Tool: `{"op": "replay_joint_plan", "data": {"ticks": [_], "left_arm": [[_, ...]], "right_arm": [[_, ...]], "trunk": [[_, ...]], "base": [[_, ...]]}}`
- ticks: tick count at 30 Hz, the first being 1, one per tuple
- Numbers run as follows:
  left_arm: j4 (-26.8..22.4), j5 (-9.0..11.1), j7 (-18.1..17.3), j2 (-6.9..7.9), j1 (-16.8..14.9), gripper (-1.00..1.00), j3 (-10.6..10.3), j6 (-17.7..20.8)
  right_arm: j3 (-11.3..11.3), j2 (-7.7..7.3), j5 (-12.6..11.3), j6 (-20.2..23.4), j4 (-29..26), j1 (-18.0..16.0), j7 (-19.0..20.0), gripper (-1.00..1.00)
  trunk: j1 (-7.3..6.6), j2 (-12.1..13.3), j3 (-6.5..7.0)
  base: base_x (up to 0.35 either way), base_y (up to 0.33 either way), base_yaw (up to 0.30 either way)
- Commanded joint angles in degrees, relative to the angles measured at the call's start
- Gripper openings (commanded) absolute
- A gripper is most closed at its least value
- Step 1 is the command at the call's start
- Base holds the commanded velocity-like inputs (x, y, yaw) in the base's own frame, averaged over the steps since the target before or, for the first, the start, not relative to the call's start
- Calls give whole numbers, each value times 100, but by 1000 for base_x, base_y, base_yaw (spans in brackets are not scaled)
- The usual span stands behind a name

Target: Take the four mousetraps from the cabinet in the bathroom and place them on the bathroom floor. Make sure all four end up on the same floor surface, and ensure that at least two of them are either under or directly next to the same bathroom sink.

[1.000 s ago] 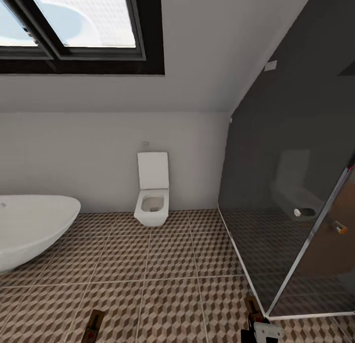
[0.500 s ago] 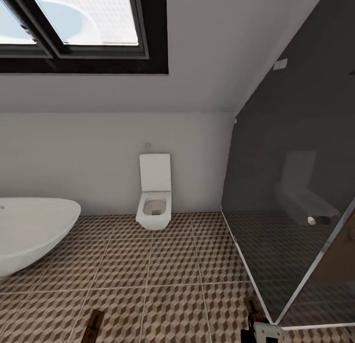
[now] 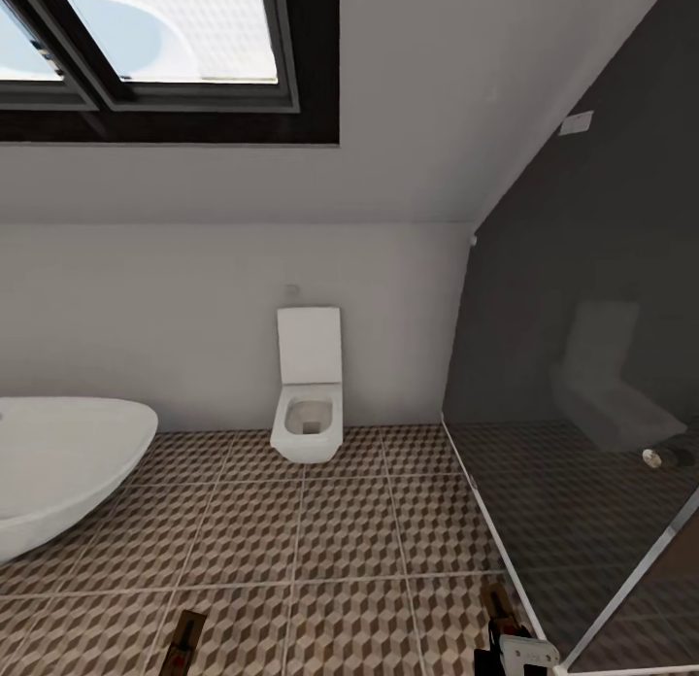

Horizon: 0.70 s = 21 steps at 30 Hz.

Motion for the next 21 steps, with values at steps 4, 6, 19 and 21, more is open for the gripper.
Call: {"op": "replay_joint_plan", "data": {"ticks": [4,6,19,21], "left_arm": [[20,48,-39,-3,-9,-100,-27,-22],[20,48,-40,-3,-9,-100,-27,-20],[20,48,-38,-3,-9,-100,-27,-17],[20,48,-38,-3,-9,-100,-27,-16]], "right_arm": [[50,-5,-28,-13,-3,-6,-51,-100],[51,-5,-28,-12,-1,-6,-50,-100],[51,-5,-28,-11,0,-6,-47,-100],[51,-5,-28,-11,0,-6,-46,-100]], "trunk": [[4,-13,-13],[4,-13,-13],[4,-13,-13],[4,-13,-13]], "base": [[9,4,0],[2,1,0],[0,0,0],[9,0,0]]}}
